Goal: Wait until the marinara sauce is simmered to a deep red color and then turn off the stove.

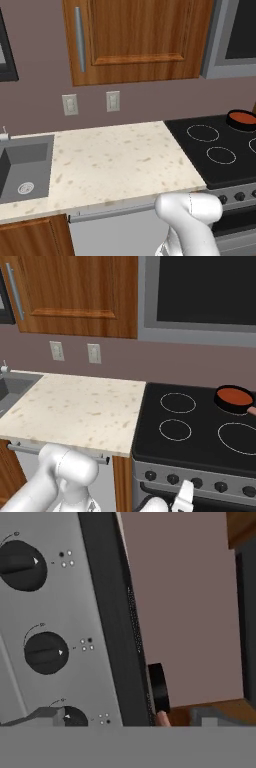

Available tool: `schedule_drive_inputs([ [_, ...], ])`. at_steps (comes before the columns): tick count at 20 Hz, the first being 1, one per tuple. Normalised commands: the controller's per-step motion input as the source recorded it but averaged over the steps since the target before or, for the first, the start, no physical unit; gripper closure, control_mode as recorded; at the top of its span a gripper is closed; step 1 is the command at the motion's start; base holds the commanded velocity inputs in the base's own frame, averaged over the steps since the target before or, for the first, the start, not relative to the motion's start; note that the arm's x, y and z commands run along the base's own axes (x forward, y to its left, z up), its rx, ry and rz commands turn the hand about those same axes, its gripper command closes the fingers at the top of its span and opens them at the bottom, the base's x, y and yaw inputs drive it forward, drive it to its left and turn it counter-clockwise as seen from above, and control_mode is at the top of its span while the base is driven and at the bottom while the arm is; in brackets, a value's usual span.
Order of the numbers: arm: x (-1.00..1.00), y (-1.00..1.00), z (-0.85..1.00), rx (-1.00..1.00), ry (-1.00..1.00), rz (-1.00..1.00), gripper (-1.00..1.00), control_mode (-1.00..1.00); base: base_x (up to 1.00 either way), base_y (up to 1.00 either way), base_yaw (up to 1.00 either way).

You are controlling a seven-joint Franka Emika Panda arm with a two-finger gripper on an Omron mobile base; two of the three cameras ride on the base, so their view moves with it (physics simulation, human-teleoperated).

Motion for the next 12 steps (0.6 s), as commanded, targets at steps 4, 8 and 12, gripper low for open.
schedule_drive_inputs([
  [4, 0.35, -0.02, -0.14, 0.01, 0.05, 0.00, -1.00, -1.00, 0.00, 0.00, 0.00],
  [8, 0.36, -0.20, -0.13, 0.09, 0.03, 0.00, -1.00, -1.00, 0.00, 0.00, 0.00],
  [12, 0.14, -0.40, -0.15, 0.23, 0.00, 0.00, -1.00, -1.00, 0.00, 0.00, 0.00],
])
